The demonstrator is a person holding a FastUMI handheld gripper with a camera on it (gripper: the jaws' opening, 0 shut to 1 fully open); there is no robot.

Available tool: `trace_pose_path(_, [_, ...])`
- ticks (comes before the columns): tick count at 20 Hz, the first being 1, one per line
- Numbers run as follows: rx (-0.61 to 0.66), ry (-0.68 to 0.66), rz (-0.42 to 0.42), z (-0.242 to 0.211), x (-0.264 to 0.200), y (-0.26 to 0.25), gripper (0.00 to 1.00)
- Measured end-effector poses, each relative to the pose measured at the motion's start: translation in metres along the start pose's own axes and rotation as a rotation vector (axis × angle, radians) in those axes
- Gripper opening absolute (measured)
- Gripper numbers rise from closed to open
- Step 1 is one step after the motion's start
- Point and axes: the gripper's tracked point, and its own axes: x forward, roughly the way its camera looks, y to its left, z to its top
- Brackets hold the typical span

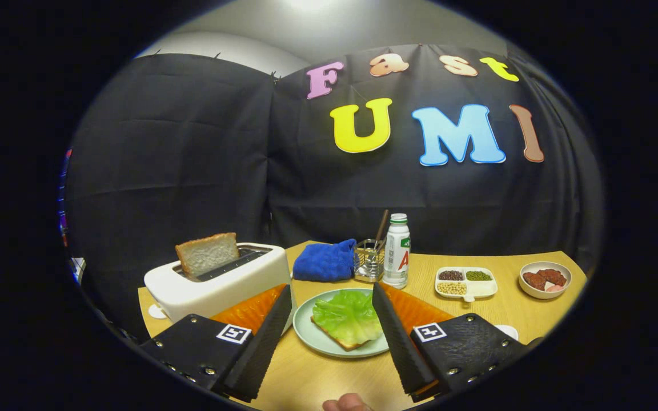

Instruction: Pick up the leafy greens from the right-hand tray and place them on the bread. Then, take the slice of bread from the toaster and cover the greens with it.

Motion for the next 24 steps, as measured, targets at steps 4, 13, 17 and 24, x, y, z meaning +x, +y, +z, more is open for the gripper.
trace_pose_path(4, [0.038, -0.019, 0.018, 0.019, -0.007, 0.036, 0.88])
trace_pose_path(13, [0.0, -0.048, 0.032, 0.03, -0.007, 0.114, 0.88])
trace_pose_path(17, [-0.013, -0.025, 0.065, 0.021, 0.0, 0.152, 0.88])
trace_pose_path(24, [-0.018, 0.007, 0.018, 0.013, 0.026, 0.183, 0.88])
